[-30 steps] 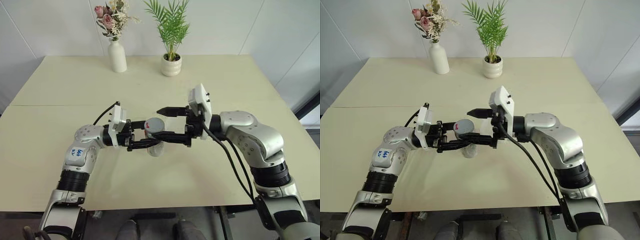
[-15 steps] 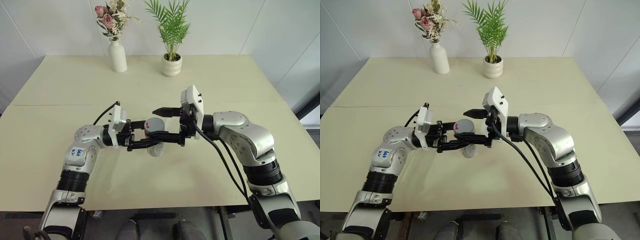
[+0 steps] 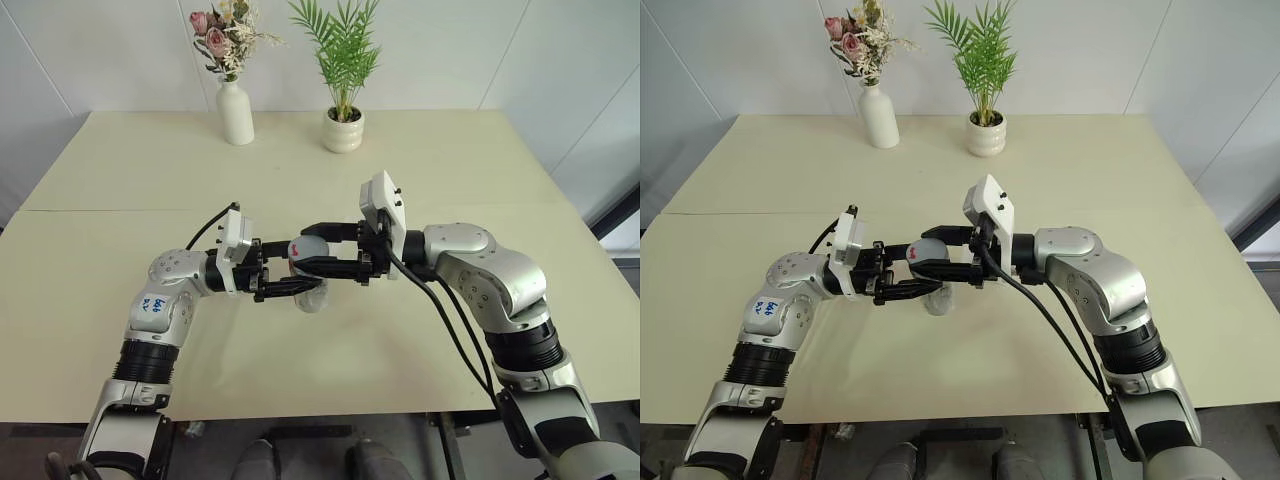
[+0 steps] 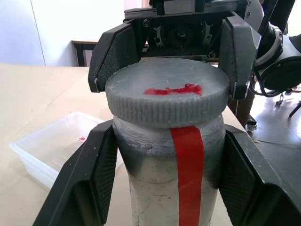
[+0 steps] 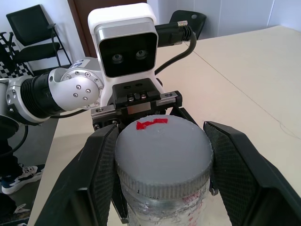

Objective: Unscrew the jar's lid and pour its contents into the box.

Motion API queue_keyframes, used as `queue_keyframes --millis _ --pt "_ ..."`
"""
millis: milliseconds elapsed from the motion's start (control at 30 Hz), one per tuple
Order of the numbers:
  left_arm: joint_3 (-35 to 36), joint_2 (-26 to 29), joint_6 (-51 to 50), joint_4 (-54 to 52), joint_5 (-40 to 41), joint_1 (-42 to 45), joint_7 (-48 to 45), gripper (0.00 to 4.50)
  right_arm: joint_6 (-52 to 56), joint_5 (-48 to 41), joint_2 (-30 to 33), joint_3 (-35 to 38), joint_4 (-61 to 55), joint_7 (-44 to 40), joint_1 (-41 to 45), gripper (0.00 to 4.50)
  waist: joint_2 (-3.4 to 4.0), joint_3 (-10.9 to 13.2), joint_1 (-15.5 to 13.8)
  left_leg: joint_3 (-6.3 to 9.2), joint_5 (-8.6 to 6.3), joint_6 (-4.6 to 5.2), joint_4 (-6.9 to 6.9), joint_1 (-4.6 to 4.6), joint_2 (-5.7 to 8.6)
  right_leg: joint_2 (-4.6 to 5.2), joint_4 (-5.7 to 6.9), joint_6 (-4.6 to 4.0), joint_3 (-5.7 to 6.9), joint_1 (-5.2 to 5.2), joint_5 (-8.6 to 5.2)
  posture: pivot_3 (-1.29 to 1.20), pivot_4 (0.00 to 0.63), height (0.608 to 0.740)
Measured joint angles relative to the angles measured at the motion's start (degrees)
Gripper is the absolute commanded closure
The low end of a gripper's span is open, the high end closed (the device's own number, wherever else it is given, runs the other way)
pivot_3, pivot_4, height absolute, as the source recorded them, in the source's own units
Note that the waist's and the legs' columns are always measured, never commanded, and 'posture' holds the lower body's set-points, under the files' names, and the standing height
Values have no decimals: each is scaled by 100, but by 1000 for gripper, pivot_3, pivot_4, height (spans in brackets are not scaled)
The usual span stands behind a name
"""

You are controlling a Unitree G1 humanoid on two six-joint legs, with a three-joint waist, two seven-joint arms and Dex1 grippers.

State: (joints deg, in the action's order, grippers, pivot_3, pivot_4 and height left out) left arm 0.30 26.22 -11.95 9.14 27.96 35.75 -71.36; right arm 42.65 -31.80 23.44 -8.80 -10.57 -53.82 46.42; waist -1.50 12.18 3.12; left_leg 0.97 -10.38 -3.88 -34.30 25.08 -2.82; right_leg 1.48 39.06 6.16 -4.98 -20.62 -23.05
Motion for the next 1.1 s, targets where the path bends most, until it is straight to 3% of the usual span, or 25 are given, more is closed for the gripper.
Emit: queue_keyframes --millis 800,1100 --pt "94 131 -215 -357 140 -3 0 1915 243 -489 -46 184 175 -97 245 1960 0 0 3 0 0 0 1 0 0 0 0 0 0 0 0 0 150 740" --pt "-106 283 -543 -392 122 -163 -160 1915 46 -675 108 924 325 -24 612 1960 2 1 4 -1 0 1 3 0 -1 0 -1 0 0 -1 0 0 150 740"
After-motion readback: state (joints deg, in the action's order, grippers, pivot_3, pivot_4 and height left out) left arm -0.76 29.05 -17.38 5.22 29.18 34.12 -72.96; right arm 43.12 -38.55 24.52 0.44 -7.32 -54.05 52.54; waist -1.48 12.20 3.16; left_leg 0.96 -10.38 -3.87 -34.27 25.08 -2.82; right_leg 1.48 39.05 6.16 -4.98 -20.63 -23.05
